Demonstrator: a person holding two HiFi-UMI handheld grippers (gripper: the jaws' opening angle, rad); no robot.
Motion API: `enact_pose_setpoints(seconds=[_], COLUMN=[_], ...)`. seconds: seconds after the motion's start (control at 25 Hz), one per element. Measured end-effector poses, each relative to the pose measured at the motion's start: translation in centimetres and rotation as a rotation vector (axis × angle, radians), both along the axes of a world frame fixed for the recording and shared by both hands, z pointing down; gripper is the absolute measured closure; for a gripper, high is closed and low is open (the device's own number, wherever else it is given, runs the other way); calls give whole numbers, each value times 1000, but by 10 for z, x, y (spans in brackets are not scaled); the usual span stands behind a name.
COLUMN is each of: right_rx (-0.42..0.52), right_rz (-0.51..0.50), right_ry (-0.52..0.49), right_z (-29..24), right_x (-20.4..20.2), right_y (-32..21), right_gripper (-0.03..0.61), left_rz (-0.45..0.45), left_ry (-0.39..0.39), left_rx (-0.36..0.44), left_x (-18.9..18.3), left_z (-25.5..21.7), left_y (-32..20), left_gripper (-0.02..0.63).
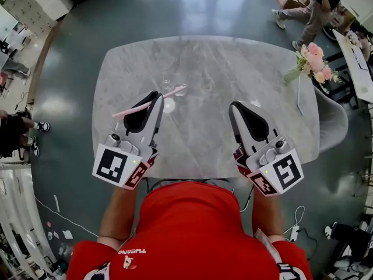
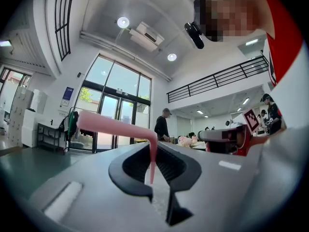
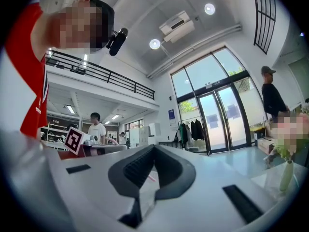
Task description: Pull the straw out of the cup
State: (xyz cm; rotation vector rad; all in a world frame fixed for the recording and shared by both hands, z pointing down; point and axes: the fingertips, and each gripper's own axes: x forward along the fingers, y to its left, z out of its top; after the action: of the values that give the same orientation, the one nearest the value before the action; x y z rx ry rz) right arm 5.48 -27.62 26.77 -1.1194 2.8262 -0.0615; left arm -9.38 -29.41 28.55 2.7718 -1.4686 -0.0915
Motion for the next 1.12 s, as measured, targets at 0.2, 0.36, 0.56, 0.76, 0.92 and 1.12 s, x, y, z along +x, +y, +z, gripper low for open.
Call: enact_pose_setpoints(seconds=[0.2, 0.36, 0.56, 0.76, 0.92, 1.12], right_rx=[-2, -13, -24, -18, -14, -9], right_rz=[-7, -5, -10, -11, -8, -2], right_ry=[5, 20, 22, 29, 31, 30], right_z=[1, 7, 11, 7, 5, 3], right_x=[-4, -5, -4, -5, -2, -1], right_y=[5, 6, 9, 12, 11, 12], right_gripper=[577, 578, 578, 578, 578, 578], left_rz=[6, 11, 18, 19, 19, 20], left_ry=[5, 6, 11, 18, 20, 17], left_rx=[8, 20, 29, 29, 32, 35], left_x=[0, 2, 7, 6, 8, 7], left_z=[-6, -11, -15, -17, -18, -19], left_y=[12, 18, 23, 24, 21, 22], left_gripper=[577, 577, 577, 577, 577, 577])
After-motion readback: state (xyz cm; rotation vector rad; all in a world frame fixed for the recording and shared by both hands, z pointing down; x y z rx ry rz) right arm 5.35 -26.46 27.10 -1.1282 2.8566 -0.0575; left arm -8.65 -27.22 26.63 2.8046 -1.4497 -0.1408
